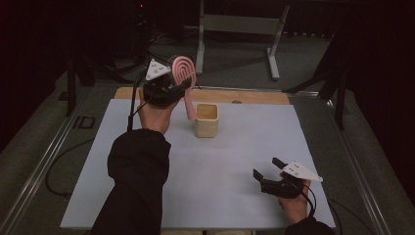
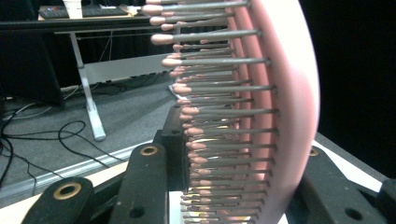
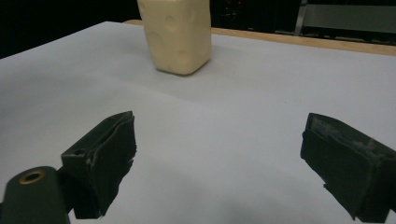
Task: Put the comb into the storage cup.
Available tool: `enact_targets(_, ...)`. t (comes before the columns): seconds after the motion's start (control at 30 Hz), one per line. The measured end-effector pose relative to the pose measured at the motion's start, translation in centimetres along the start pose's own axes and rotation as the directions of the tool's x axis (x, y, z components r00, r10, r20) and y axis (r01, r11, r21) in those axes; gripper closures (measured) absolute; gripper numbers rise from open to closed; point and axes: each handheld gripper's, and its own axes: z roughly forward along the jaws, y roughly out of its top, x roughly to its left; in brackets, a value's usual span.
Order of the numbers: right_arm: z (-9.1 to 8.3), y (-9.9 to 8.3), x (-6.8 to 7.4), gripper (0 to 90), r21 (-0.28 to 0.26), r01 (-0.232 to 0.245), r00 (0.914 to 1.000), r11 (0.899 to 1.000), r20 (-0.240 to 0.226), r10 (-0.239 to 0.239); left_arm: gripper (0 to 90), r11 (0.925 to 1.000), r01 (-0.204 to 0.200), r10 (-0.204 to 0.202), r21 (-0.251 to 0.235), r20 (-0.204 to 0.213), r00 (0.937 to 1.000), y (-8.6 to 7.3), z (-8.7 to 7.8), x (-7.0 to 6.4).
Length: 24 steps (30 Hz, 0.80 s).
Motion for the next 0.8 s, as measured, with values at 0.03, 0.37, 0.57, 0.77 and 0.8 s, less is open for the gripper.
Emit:
enact_targets(0.03, 0.0, 0.0, 0.0, 9.9, -0.003, 0.003, 1.0, 1.0, 0.0, -0.003, 64.5, 1.0, -0.002, 0.002, -0.001, 0.0, 1.0, 0.1, 0.1, 0.0)
enact_targets(0.37, -0.1, 0.0, -0.1, 9.9, -0.008, 0.002, 1.0, 1.0, -0.001, -0.002, 64.5, 0.9999, -0.013, 0.013, -0.005, 0.004, 0.9999, 0.7, 0.8, -0.6)
enact_targets(0.57, -0.1, 0.0, -0.1, 9.9, -0.008, -0.004, 1.0, 1.0, -0.002, 0.004, 64.5, 0.9998, -0.015, 0.015, -0.013, 0.007, 0.9999, 1.0, 1.2, -1.0)
enact_targets(0.77, -0.2, 0.0, -0.1, 9.9, -0.009, -0.005, 1.0, 1.0, -0.004, 0.005, 64.5, 0.9998, -0.016, 0.016, -0.015, 0.012, 0.9998, 0.9, 1.8, -1.4)
enact_targets(0.8, -0.2, 0.0, -0.1, 9.9, -0.01, -0.003, 1.0, 1.0, -0.004, 0.003, 64.5, 0.9998, -0.016, 0.016, -0.015, 0.013, 0.9998, 0.9, 1.9, -1.4)
